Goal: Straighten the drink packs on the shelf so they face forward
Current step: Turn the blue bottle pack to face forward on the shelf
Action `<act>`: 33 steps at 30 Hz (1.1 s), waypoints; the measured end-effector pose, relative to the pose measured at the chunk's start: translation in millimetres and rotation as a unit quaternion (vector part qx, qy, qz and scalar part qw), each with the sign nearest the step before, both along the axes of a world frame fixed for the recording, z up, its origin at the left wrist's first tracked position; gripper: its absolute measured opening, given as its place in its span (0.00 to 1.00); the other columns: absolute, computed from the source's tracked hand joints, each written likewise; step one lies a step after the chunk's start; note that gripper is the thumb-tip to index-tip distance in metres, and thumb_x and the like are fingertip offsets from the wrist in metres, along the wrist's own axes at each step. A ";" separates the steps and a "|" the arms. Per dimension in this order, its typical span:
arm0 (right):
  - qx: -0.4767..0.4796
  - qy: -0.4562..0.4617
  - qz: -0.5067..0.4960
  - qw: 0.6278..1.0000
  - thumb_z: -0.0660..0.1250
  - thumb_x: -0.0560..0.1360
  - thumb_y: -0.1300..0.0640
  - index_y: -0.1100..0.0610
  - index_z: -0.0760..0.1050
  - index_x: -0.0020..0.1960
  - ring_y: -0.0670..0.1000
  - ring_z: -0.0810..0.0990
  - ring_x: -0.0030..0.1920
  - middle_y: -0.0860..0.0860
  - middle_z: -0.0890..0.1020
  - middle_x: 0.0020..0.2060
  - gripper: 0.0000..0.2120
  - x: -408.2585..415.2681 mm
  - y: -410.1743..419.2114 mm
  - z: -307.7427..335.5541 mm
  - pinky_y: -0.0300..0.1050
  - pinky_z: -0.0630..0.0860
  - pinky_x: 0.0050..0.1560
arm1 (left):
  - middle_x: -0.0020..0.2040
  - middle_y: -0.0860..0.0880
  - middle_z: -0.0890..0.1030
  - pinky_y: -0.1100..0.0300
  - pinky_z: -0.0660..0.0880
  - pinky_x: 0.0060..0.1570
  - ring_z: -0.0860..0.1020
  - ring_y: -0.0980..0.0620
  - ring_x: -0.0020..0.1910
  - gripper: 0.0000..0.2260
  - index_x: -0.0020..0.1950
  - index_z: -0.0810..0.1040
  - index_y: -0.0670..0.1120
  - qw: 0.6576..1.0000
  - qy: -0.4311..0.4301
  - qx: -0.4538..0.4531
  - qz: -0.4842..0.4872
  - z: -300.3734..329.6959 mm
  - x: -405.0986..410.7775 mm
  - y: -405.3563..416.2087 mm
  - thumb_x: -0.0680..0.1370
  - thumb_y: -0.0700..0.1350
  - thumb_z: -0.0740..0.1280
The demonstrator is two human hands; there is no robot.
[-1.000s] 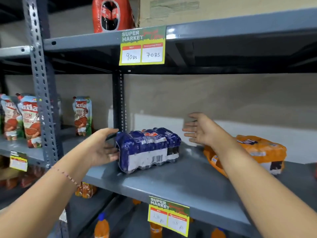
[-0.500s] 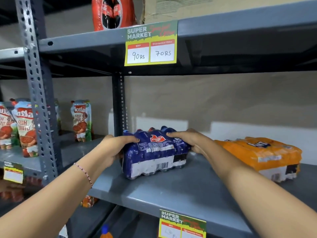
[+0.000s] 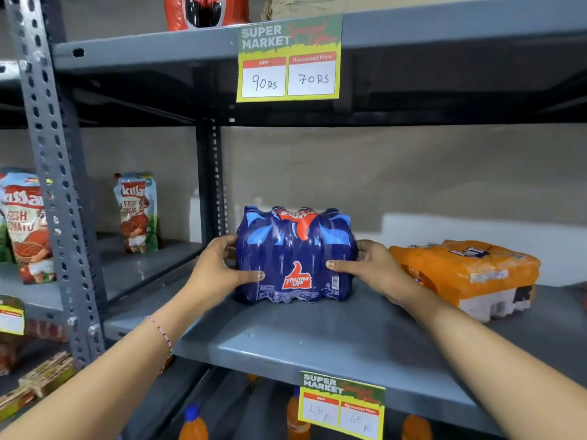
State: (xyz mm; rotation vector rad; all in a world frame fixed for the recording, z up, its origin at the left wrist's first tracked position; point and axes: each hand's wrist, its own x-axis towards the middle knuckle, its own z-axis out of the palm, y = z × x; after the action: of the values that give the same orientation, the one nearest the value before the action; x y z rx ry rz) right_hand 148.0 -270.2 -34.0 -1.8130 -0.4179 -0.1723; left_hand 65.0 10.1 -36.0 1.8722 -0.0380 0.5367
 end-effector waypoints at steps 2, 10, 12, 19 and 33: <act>-0.010 0.033 0.011 0.999 0.81 0.69 0.50 0.59 0.78 0.61 0.51 0.87 0.52 0.52 0.87 0.52 0.26 -1.3 -2.1 11.6 0.53 0.82 0.58 | 0.50 0.53 0.80 0.67 0.79 0.40 0.81 0.56 0.46 0.29 0.63 0.72 0.48 1.000 -0.020 -0.007 0.001 4.6 -1.7 -2.7 0.69 0.35 0.81; 0.239 0.193 0.022 0.951 0.53 0.77 0.29 0.60 0.74 0.69 0.61 0.81 0.60 0.60 0.82 0.62 0.39 7.6 16.1 40.0 0.55 0.78 0.59 | 0.48 0.51 0.81 0.53 0.77 0.44 0.80 0.56 0.43 0.19 0.59 0.73 0.46 0.992 0.003 -0.116 0.044 5.6 -1.0 -5.7 0.75 0.52 0.77; 0.248 0.194 0.035 0.949 0.52 0.80 0.31 0.60 0.77 0.68 0.61 0.82 0.61 0.61 0.83 0.62 0.37 5.6 24.9 29.8 0.57 0.78 0.61 | 0.52 0.49 0.84 0.48 0.82 0.51 0.83 0.53 0.47 0.16 0.59 0.77 0.44 0.989 0.043 -0.142 0.007 7.8 1.0 -3.6 0.77 0.49 0.76; 0.152 0.186 0.006 0.971 0.57 0.80 0.38 0.57 0.80 0.55 0.55 0.80 0.50 0.55 0.83 0.48 0.24 -2.1 6.3 25.7 0.54 0.74 0.62 | 0.44 0.46 0.78 0.50 0.85 0.37 0.75 0.48 0.34 0.16 0.54 0.74 0.42 0.981 0.090 -0.169 0.041 19.2 15.4 8.2 0.75 0.47 0.77; 0.083 0.139 0.086 0.983 0.53 0.81 0.37 0.57 0.83 0.51 0.53 0.83 0.48 0.54 0.86 0.46 0.29 -53.6 6.7 10.2 0.52 0.78 0.52 | 0.32 0.50 0.85 0.56 0.74 0.38 0.83 0.51 0.28 0.29 0.52 0.80 0.45 0.933 0.154 -0.255 -0.204 25.9 9.8 -11.9 0.75 0.71 0.61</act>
State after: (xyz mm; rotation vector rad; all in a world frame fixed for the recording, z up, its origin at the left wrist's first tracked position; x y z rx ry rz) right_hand 94.4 -263.4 -23.8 -1.5996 -0.3485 0.1618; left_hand 74.9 -1.8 -10.0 1.3626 -0.0714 -0.0437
